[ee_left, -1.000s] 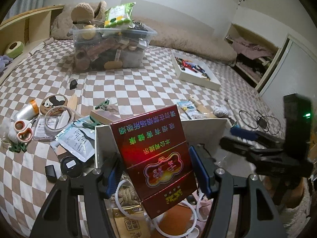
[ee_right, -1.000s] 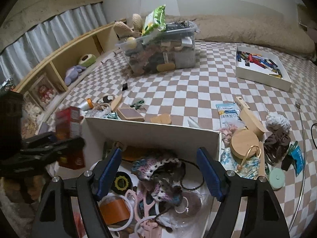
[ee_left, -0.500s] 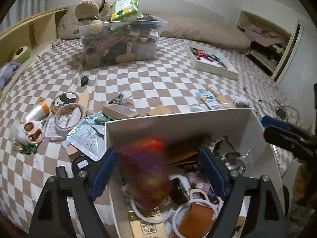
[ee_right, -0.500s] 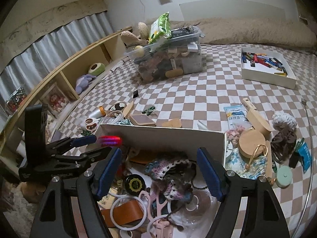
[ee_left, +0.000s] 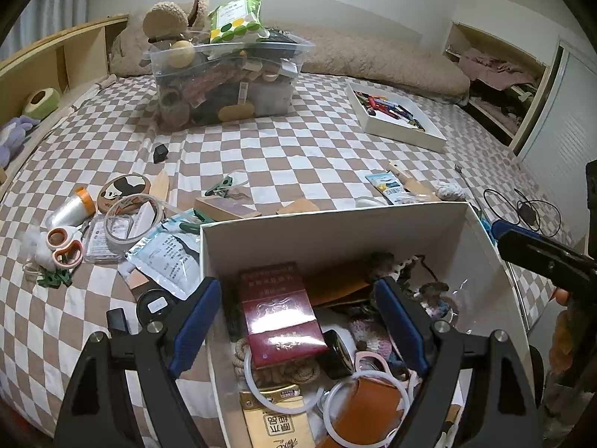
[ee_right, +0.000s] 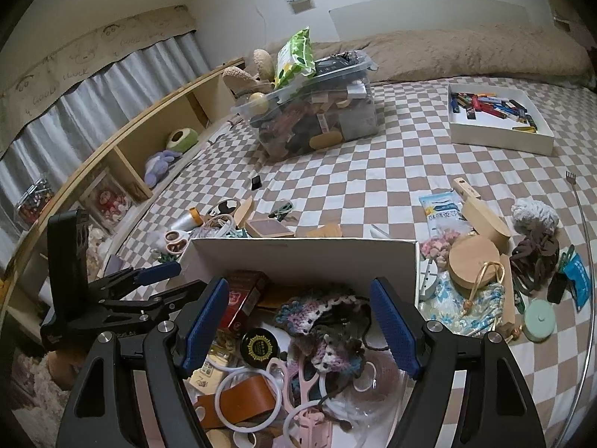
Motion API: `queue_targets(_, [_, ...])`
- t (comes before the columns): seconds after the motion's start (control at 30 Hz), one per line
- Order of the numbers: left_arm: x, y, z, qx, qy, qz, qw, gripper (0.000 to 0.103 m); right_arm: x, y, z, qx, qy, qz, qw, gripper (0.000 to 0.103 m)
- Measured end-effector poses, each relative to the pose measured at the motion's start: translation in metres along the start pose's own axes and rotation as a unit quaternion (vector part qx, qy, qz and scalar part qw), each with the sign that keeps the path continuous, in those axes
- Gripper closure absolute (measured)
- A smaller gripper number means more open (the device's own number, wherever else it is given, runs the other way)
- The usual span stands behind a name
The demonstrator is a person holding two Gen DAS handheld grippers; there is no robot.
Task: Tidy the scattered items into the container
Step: 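Open the left tool and withdraw both tools from the white box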
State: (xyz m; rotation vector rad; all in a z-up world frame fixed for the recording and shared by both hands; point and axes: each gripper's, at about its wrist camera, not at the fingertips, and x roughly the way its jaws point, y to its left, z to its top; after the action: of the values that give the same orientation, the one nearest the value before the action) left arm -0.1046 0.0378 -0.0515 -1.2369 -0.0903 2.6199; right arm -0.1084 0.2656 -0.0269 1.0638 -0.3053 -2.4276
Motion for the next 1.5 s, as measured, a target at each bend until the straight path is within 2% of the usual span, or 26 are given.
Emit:
queue_targets(0.23, [-0.009,0.001,-0.001,-0.002,-0.008,0.001,1.0000,0.017,-0.004,0.002,-0.001,-0.001,-0.005,-0.001,1.000,0.025])
queue_targets(0.27, [-0.011,0.000,-0.001,0.000,-0.011,0.000,0.9999,0.015,-0.005,0.003,-0.002,-0.002,-0.006,0.000,1.000,0.025])
queue_targets(0.33, [-0.016,-0.002,-0.002,0.006,-0.020,0.000,0.9998,0.005,-0.007,0.005,-0.002,-0.002,-0.008,0.000,1.000,0.025])
queue_targets(0.53, [-0.028,-0.002,-0.003,0.004,-0.036,0.001,0.9994,0.000,-0.012,0.009,-0.004,-0.005,-0.011,-0.002,1.000,0.025])
queue_targets(0.7, [-0.038,-0.001,-0.004,0.000,-0.050,-0.002,0.9988,0.000,-0.014,0.012,-0.006,-0.009,-0.011,-0.008,1.000,0.025])
queue_targets(0.83, [-0.042,-0.003,-0.004,0.006,-0.047,0.000,0.9989,0.000,-0.017,0.015,-0.008,-0.014,-0.014,-0.021,1.000,0.024])
queue_targets(0.87, [-0.043,-0.004,-0.005,0.007,-0.047,0.001,0.9989,0.000,-0.017,0.016,-0.009,-0.015,-0.015,-0.024,0.999,0.023])
queue_targets(0.93, [-0.045,-0.005,-0.005,0.008,-0.048,0.001,0.9988,0.000,-0.018,0.018,-0.010,-0.021,-0.017,-0.033,0.999,0.009])
queue_targets(1.1, [-0.049,-0.006,-0.007,0.009,-0.052,0.002,0.9986,0.000,-0.021,0.024,-0.013,-0.037,-0.026,-0.058,0.997,0.000])
queue_targets(1.5, [-0.058,-0.006,-0.008,0.011,-0.058,0.001,0.9982,0.000,-0.020,0.028,-0.015,-0.046,-0.024,-0.069,0.996,0.000])
